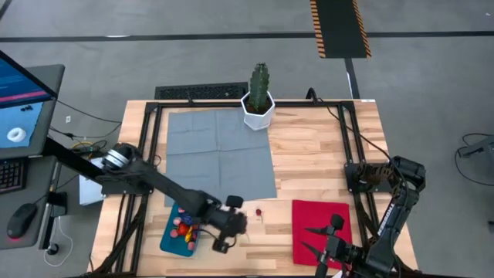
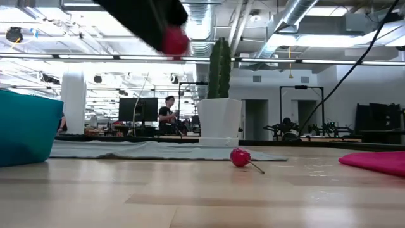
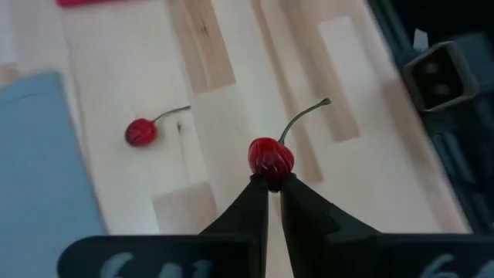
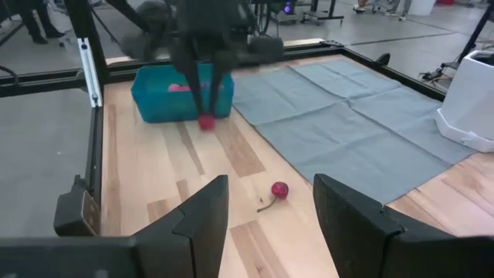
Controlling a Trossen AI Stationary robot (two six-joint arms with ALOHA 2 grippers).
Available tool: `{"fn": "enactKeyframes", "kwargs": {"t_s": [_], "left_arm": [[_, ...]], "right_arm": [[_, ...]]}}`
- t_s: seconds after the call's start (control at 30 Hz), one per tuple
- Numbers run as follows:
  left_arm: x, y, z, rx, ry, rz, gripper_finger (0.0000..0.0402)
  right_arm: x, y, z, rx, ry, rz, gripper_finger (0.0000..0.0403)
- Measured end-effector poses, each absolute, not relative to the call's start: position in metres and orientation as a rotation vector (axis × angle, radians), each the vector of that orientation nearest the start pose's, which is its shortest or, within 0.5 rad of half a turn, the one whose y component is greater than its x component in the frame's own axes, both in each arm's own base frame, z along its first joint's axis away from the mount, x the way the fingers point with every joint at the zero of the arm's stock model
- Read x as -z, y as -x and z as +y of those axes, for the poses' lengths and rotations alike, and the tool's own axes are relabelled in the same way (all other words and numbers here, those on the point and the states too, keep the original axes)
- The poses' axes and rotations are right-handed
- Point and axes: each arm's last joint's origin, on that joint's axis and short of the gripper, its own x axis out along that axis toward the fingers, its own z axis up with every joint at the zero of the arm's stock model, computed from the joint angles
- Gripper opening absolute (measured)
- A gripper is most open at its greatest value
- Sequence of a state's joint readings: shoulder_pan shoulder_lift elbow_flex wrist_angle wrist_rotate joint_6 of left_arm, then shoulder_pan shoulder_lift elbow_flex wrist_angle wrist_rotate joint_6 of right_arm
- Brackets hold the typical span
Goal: Pick and placing Produce into tupperware
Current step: Put the cherry into the blue bin
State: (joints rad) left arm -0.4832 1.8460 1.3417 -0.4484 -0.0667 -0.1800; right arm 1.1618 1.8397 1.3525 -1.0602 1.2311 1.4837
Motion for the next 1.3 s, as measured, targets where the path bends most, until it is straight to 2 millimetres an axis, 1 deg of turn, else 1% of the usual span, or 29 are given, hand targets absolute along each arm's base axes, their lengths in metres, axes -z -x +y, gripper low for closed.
{"fn": "enactKeyframes", "kwargs": {"t_s": [0.1, 0.27, 0.37, 0.47, 0.57, 0.73, 0.8, 0.9, 0.97, 1.1, 1.2, 1.3], "left_arm": [[-0.234, -0.325, -0.189, 0.243, -0.104, 0.943, 0.0014], [-0.259, -0.282, -0.199, 0.078, -0.116, 0.968, 0.0014], [-0.267, -0.259, -0.203, -0.023, -0.114, 0.971, 0.0014], [-0.269, -0.238, -0.205, -0.119, -0.105, 1.007, 0.0014], [-0.266, -0.220, -0.205, -0.228, -0.105, 1.059, 0.0014], [-0.258, -0.198, -0.205, -0.370, -0.070, 1.154, 0.0014], [-0.250, -0.191, -0.206, -0.380, -0.047, 1.189, 0.0014], [-0.230, -0.180, -0.205, -0.408, 0.015, 1.294, 0.0014], [-0.215, -0.177, -0.206, -0.392, 0.051, 1.318, 0.0014], [-0.193, -0.181, -0.215, -0.252, 0.119, 1.242, 0.0014], [-0.188, -0.182, -0.215, -0.172, 0.131, 1.168, 0.0014], [-0.188, -0.175, -0.206, -0.159, 0.159, 1.145, 0.0014]], "right_arm": [[-0.219, -0.159, 0.298, 0.383, 0.001, 0.349, 0.0214], [-0.219, -0.159, 0.299, 0.382, 0.002, 0.349, 0.0214], [-0.219, -0.161, 0.298, 0.384, 0.000, 0.349, 0.0214], [-0.219, -0.162, 0.300, 0.377, 0.006, 0.349, 0.0214], [-0.219, -0.166, 0.300, 0.378, 0.006, 0.348, 0.0214], [-0.219, -0.169, 0.299, 0.383, 0.020, 0.352, 0.0214], [-0.219, -0.171, 0.298, 0.387, 0.018, 0.351, 0.0214], [-0.219, -0.171, 0.298, 0.387, 0.020, 0.353, 0.0214], [-0.219, -0.172, 0.298, 0.385, 0.025, 0.355, 0.0214], [-0.219, -0.173, 0.298, 0.386, 0.027, 0.355, 0.0214], [-0.219, -0.176, 0.296, 0.396, 0.025, 0.355, 0.0214], [-0.219, -0.179, 0.295, 0.403, 0.018, 0.354, 0.0214]]}}
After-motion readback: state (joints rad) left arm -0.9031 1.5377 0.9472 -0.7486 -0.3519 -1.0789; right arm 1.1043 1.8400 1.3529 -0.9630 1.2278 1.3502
